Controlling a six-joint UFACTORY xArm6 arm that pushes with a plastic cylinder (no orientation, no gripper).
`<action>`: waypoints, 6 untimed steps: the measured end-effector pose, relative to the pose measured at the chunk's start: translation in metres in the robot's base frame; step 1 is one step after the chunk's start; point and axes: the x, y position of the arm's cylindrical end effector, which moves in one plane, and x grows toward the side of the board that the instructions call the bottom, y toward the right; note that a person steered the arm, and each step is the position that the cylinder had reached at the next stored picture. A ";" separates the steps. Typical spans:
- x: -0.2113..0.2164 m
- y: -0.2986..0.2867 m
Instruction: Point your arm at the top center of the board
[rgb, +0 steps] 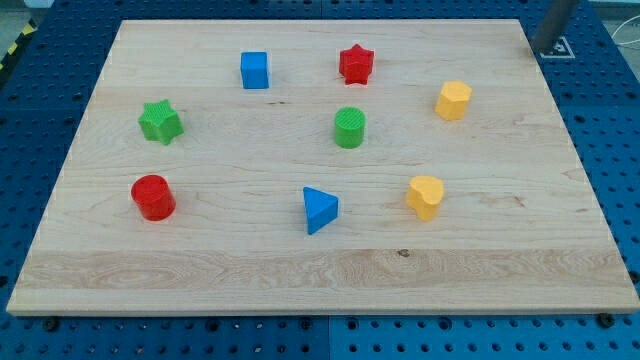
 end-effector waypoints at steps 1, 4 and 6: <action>-0.019 -0.063; -0.035 -0.309; 0.044 -0.265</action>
